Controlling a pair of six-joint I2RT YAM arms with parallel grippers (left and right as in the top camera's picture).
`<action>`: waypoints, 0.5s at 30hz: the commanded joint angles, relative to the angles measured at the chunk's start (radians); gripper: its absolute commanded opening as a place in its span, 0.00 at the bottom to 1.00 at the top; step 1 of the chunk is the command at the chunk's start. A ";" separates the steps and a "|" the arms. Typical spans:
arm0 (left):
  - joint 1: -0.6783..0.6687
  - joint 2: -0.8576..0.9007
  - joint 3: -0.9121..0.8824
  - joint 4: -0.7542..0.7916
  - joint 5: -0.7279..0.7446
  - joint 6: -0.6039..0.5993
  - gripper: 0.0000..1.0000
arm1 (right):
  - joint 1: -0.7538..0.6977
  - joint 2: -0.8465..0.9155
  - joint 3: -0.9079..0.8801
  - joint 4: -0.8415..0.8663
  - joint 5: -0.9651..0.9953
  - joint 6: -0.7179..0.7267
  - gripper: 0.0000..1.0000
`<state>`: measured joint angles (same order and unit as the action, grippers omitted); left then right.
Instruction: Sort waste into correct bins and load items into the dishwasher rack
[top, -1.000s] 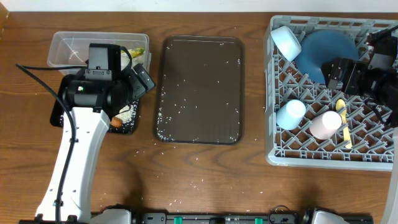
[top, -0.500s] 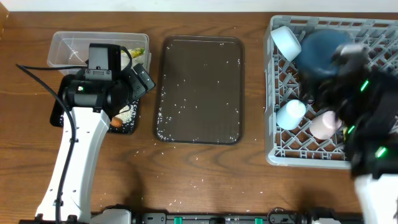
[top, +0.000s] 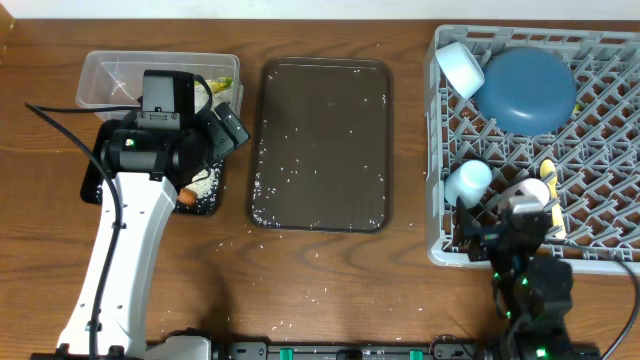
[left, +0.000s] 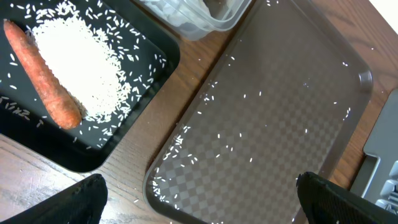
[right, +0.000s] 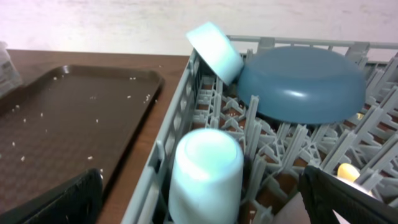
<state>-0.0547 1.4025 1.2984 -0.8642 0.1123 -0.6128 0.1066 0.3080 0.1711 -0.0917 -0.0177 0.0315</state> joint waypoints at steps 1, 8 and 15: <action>0.004 0.004 -0.005 -0.003 -0.013 -0.001 1.00 | 0.033 -0.090 -0.080 0.025 0.010 -0.036 0.99; 0.004 0.004 -0.005 -0.003 -0.013 -0.001 1.00 | 0.056 -0.197 -0.166 0.048 0.010 -0.024 0.99; 0.004 0.004 -0.005 -0.003 -0.013 -0.001 1.00 | 0.059 -0.303 -0.166 0.026 0.010 -0.032 0.99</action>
<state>-0.0547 1.4025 1.2984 -0.8646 0.1123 -0.6128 0.1539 0.0277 0.0071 -0.0658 -0.0109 0.0135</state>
